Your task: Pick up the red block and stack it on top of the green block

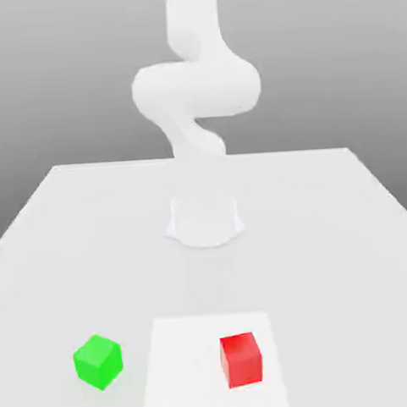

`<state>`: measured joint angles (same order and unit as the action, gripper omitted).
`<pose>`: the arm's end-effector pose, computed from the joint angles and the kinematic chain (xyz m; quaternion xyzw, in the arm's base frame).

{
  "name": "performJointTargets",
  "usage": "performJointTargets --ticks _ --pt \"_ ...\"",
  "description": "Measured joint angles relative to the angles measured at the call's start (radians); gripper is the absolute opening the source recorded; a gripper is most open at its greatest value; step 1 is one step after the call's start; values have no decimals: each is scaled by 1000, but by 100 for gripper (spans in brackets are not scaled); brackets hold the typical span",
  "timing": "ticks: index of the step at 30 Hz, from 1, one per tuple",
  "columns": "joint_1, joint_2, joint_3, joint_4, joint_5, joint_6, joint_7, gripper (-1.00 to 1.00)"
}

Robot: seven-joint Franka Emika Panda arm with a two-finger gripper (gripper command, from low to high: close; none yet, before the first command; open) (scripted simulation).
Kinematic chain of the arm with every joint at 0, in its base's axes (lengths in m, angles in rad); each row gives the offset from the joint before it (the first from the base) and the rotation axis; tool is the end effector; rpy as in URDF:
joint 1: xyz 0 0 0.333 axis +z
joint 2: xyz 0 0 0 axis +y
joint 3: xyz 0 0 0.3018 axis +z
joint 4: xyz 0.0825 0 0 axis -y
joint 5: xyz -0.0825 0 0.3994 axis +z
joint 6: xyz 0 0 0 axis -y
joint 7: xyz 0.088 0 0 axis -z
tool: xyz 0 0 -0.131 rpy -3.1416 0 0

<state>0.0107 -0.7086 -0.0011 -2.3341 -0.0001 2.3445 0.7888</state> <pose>0.4220 0.0039 0.6358 -0.8659 0.3555 -0.3240 0.1370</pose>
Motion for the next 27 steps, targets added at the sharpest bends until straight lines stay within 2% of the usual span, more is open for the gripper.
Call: performJointTargets --ticks 21,27 --pt "63 768 19 -287 -2 376 -95 0" --pt "69 985 13 -278 -13 545 -93 0"
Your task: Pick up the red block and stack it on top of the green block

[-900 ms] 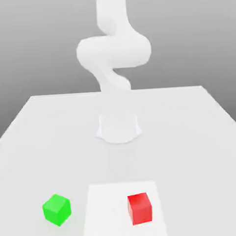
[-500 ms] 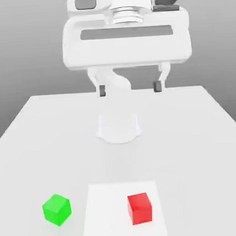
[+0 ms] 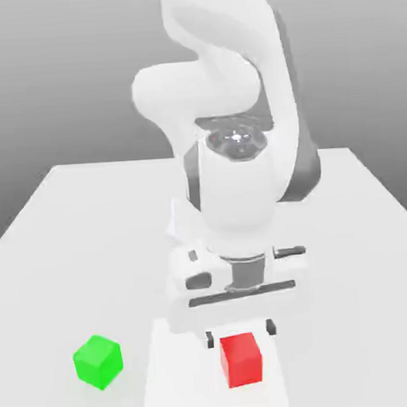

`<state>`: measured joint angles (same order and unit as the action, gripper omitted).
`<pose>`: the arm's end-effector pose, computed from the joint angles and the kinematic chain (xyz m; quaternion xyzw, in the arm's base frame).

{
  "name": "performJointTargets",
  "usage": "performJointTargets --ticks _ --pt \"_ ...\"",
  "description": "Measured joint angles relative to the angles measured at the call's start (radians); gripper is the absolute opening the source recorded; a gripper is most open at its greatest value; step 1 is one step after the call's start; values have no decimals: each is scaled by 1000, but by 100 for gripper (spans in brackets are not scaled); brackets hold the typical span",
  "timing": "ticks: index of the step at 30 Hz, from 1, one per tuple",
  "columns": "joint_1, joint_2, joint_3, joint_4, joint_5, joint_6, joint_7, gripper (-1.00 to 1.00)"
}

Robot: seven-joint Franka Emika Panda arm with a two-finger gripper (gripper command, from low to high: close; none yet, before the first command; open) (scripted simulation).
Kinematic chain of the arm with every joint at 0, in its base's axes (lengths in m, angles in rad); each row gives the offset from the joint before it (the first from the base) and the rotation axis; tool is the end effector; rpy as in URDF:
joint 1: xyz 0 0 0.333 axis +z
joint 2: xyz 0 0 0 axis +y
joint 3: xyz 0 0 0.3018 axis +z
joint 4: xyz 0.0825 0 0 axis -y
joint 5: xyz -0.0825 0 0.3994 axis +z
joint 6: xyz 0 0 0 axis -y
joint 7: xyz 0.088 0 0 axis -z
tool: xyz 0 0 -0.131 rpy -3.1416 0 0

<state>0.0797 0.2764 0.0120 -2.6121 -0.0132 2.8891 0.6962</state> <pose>0.4278 0.0406 0.1039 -0.9565 0.2918 -0.0003 0.0001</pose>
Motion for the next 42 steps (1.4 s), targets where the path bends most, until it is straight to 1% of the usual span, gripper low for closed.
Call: performJointTargets --ticks 1,8,14,25,35,40,41,42 --pt "1 26 -1 4 -1 22 1 -100" --pt "0 27 0 4 -3 23 3 -100" --pt "-6 -157 1 -23 9 -134 6 -100" --pt "-137 -217 -123 -14 43 -203 435 -100" --pt "-296 -256 -202 -2 24 -254 879 -100" --pt "-316 -113 -176 6 85 -121 875 -100" --pt "-322 -83 -166 7 100 -93 865 100" --pt "-322 -83 -166 7 100 -93 865 100"
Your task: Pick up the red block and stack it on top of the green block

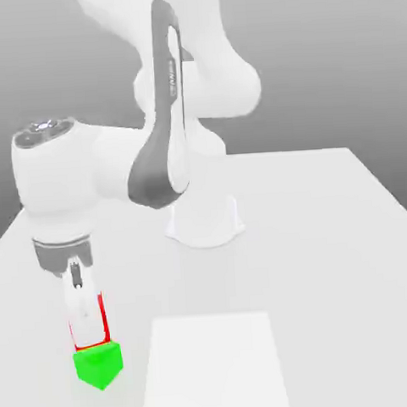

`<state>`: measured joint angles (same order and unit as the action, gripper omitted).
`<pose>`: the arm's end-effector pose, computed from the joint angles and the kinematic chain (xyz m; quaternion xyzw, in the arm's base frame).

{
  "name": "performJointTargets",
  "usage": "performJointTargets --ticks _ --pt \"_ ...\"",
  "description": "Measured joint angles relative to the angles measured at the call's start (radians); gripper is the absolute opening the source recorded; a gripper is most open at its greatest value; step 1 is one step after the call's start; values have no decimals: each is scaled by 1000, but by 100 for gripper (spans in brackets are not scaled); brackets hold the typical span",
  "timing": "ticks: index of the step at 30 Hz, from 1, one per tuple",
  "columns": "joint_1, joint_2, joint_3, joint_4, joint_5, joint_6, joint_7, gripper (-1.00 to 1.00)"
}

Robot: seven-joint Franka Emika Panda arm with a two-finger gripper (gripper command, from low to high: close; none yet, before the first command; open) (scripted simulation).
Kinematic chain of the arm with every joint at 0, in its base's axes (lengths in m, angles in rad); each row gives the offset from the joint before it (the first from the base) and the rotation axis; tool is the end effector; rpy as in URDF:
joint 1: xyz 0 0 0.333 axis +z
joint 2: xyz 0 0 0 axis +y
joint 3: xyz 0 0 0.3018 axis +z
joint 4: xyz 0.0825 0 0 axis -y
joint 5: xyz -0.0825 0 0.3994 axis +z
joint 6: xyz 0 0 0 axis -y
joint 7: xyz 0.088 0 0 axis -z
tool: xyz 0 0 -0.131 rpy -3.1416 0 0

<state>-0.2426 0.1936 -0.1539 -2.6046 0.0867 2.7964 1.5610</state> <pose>0.4021 -0.1770 0.1349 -0.5250 0.8511 -0.0007 0.0004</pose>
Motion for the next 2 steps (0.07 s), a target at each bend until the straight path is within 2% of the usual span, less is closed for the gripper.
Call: performJointTargets --ticks 2 --pt "0 0 0 0 0 0 0 100"
